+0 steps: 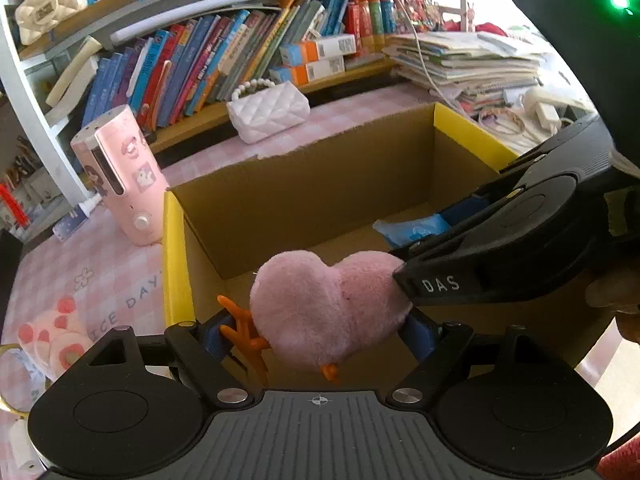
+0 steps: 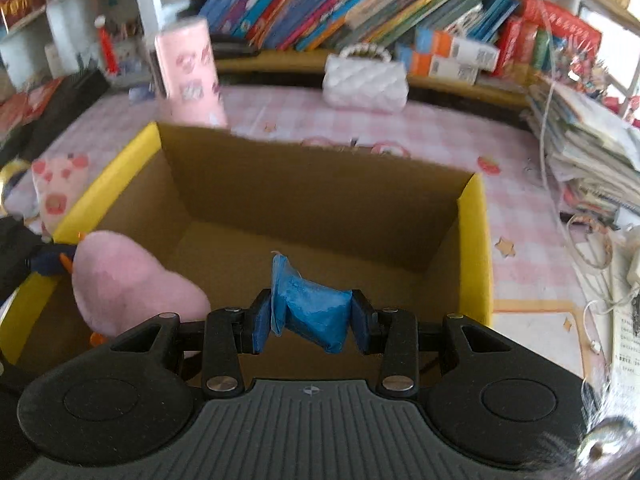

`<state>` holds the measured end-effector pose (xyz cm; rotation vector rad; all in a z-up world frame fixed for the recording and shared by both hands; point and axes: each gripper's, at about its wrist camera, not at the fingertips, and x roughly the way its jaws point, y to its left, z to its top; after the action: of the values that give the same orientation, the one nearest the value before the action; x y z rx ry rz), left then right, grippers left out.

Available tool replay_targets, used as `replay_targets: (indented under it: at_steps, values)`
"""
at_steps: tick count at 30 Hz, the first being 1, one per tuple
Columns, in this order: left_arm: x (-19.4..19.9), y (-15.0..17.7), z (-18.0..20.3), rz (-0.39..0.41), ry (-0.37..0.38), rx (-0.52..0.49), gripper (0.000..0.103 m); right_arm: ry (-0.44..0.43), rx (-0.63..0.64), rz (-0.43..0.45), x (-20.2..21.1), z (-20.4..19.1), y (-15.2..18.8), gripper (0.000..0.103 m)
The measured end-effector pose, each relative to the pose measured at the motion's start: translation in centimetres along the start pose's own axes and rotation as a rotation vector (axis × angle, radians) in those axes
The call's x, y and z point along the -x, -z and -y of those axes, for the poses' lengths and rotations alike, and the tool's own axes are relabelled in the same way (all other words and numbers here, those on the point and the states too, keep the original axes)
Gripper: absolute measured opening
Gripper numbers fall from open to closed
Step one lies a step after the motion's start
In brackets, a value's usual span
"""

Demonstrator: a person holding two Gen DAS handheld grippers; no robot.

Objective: Organize objects
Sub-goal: 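Lower both plushes into the yellow box and open both tools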

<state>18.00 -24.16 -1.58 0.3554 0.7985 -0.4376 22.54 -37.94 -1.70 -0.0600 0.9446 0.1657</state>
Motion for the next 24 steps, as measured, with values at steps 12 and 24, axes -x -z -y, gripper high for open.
replay_targets:
  at_steps: [12, 24]
  values:
    - [-0.47, -0.30, 0.23, -0.037, -0.008, -0.014, 0.085, -0.029, 0.004, -0.074, -0.73, -0.17, -0.08, 0.038]
    - [-0.39, -0.25, 0.51, -0.038, -0.027, -0.015, 0.087, -0.028, 0.009, -0.064, -0.58, -0.26, -0.01, 0.038]
